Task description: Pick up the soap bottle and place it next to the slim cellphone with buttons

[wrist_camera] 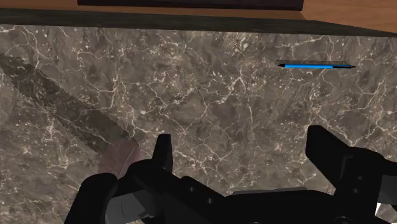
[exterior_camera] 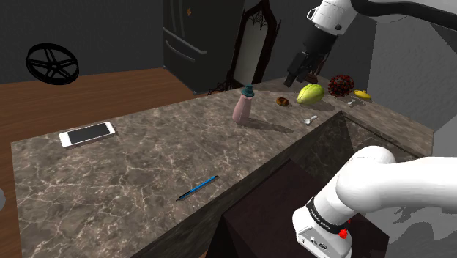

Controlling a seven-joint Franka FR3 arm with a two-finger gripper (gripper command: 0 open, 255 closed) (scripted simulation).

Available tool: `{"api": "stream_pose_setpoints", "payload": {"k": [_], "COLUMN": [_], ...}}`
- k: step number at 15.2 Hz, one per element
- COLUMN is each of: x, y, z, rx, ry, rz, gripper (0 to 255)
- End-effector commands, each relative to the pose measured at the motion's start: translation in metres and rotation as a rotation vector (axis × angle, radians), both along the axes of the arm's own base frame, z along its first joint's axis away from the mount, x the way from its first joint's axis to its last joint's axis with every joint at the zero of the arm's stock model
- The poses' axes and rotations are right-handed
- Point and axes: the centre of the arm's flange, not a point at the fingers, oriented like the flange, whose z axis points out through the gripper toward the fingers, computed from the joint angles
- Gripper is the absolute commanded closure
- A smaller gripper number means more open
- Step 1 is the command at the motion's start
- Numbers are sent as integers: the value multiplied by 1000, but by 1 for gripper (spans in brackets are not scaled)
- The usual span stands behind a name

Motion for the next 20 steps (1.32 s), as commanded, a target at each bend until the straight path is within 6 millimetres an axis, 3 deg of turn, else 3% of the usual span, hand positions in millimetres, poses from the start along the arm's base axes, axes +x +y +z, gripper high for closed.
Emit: {"api": "stream_pose_setpoints", "payload": {"k": [1, 20], "x": [0, 157], "y": [0, -105], "z": [0, -147], "rx": [0, -40], "ry": [0, -87], "rz": [0, -97], "gripper": [0, 0]}}
